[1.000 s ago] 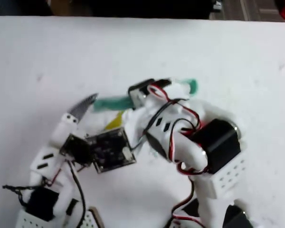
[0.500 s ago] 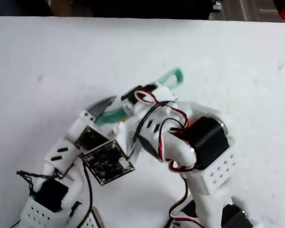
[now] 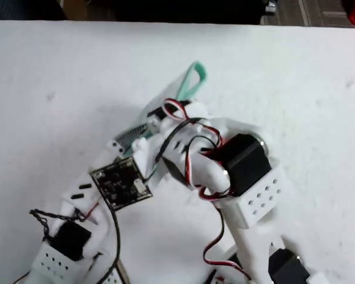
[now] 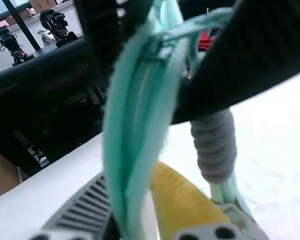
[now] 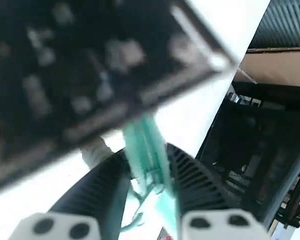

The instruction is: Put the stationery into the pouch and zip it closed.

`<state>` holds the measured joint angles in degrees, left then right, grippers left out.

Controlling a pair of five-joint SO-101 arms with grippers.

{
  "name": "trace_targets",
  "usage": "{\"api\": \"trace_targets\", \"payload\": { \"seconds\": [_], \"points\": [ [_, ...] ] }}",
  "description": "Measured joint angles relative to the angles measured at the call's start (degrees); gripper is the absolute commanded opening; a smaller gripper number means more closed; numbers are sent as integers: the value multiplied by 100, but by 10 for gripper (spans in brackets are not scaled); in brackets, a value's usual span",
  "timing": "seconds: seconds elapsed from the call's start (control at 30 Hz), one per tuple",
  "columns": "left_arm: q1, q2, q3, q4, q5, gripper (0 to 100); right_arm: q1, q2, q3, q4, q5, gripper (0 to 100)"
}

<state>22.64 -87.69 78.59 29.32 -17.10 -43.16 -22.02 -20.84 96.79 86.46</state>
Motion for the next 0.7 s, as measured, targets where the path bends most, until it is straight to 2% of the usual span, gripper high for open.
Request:
{"api": "trace_targets", "payload": {
  "seconds": [0.1, 0.23, 0.33, 0.43, 0.57, 0.7],
  "points": [
    [0, 18, 299, -334, 237, 21, 149, -26, -18, 26, -70, 310],
    [-18, 26, 457, -466, 501, 20, 202, -18, -18, 9, -475, 295],
    [-18, 26, 457, -466, 624, 20, 193, -70, -18, -404, -923, 276],
    [-53, 26, 457, -466, 738, 20, 211, -220, -18, -712, -1679, 262],
    [-264, 18, 457, -475, 905, 20, 193, -334, -18, -747, -3086, 249],
    [-290, 9, 554, -554, 914, 20, 615, -343, 141, -536, -4466, 199]
  ]
}}
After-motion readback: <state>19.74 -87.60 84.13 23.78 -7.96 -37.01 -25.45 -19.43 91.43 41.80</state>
